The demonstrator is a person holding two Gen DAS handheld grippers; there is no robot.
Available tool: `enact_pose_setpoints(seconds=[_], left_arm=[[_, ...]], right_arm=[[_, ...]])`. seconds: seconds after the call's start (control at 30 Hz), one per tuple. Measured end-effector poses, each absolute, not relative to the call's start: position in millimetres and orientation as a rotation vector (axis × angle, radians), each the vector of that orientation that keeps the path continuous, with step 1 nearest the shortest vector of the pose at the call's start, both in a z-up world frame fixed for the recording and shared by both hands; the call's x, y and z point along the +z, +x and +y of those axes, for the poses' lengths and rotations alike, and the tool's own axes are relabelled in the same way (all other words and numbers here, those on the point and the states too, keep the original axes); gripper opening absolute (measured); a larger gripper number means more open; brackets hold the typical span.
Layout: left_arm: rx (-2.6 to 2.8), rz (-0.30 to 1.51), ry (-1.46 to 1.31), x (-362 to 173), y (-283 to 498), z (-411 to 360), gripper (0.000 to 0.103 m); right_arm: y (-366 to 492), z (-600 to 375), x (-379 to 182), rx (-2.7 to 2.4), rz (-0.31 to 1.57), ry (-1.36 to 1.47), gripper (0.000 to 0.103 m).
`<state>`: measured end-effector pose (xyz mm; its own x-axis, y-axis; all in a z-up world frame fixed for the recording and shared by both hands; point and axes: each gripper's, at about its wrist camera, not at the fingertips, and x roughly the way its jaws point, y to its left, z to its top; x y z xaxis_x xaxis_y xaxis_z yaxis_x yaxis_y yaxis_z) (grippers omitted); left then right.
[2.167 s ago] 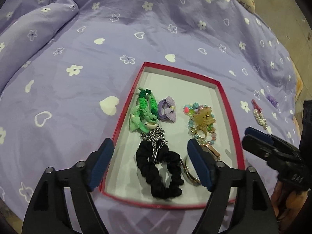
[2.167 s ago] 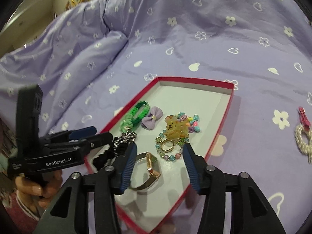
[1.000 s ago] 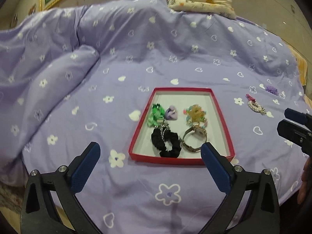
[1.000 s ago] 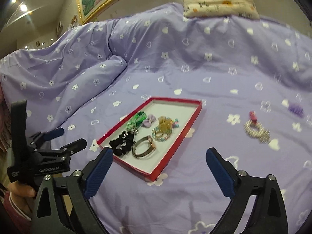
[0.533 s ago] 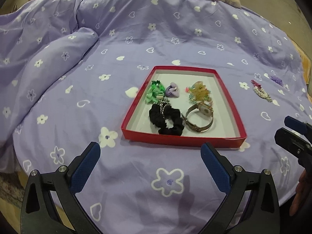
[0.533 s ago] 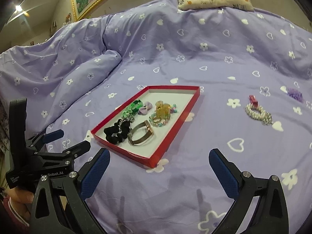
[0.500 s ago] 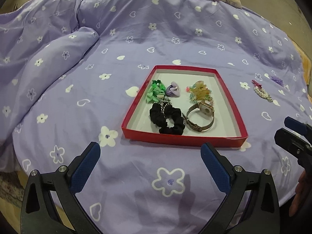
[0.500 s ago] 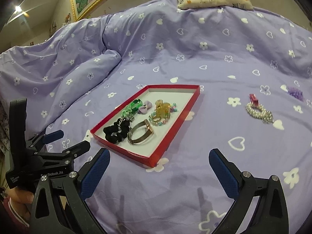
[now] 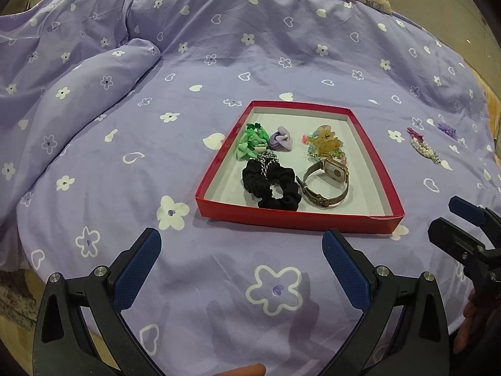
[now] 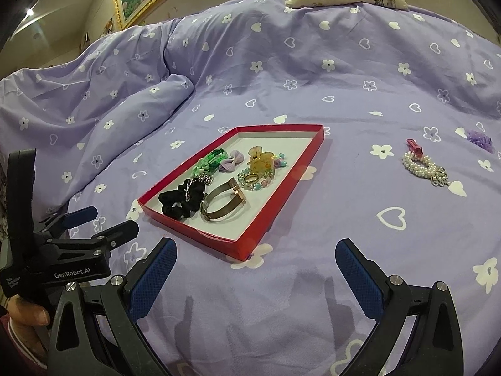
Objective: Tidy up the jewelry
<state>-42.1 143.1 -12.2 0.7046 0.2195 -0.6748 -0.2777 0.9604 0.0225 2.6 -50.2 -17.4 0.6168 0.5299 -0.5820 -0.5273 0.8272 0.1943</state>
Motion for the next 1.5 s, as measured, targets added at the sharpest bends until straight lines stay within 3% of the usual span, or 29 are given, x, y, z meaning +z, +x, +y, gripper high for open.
enact_pose_setpoints(seconds=[1.5], left_arm=[[0.279, 0.722, -0.080, -5.1, -43.8, 139.4, 0.103]], right_arm=[[-2.3, -48.8, -9.0, 0.614, 0.653, 0.004, 0.102]])
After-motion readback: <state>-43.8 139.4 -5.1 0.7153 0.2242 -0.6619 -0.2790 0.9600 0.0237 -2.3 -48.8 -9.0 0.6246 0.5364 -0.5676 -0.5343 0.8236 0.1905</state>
